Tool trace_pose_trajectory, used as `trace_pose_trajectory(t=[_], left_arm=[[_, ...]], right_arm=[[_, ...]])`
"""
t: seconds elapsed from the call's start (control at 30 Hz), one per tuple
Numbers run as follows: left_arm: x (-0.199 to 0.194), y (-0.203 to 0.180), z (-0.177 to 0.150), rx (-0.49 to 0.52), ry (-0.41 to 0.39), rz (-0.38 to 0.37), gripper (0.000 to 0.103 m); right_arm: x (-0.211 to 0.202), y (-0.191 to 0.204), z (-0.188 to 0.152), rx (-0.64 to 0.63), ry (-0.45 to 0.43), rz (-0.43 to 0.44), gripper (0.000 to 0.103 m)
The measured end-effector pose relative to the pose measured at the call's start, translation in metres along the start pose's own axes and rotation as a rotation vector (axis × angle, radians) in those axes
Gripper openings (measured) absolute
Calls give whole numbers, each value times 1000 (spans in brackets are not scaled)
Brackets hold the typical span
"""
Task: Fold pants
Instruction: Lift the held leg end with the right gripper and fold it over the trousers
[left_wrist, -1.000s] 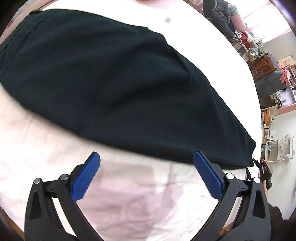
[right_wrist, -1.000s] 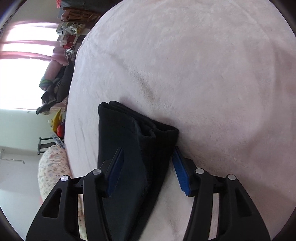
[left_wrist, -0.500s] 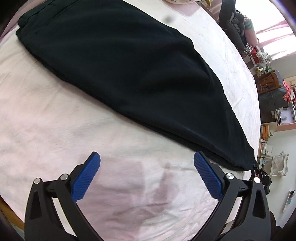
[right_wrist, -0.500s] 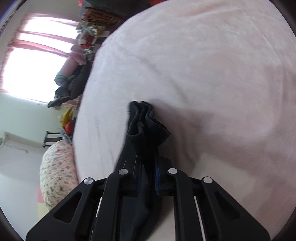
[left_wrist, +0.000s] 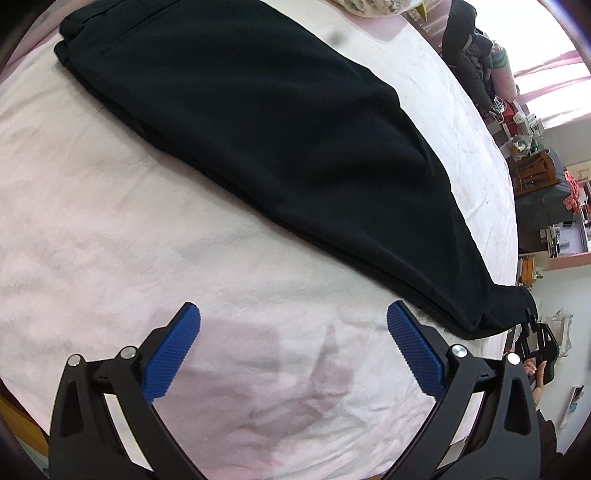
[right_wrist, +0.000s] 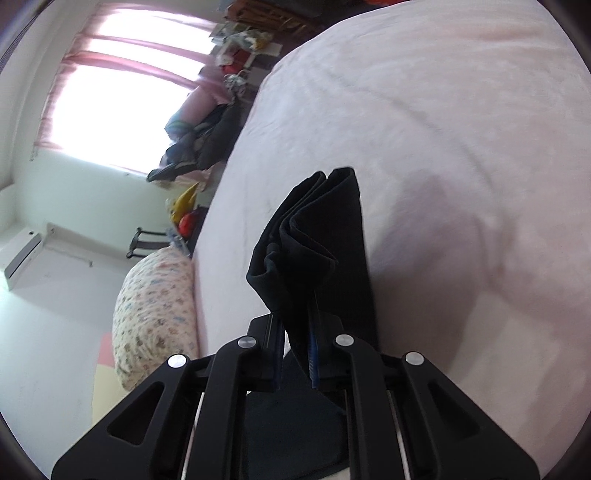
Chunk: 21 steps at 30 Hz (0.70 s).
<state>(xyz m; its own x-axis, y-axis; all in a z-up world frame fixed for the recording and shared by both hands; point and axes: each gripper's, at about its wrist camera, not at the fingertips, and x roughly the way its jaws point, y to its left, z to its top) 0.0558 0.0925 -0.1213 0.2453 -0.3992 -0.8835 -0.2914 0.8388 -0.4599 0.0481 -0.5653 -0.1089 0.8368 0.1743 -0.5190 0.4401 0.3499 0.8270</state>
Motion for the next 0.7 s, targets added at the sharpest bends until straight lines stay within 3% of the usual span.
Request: trace_pose_trajectory(t=[0.23, 0.4, 0.57, 0.7], left_arm=[[-4, 13, -4, -23, 4, -8, 101], [-6, 19, -6, -41, 12, -20, 101], [-8, 23, -9, -52, 14, -31, 101], [-12, 26, -10, -57, 10, -40, 101]], right_arm=[[9, 21, -8, -6, 35, 70, 11], [13, 40, -18, -22, 83, 178, 11], [25, 85, -43, -134, 209, 294, 11], [40, 122, -78, -251, 327, 329, 11]])
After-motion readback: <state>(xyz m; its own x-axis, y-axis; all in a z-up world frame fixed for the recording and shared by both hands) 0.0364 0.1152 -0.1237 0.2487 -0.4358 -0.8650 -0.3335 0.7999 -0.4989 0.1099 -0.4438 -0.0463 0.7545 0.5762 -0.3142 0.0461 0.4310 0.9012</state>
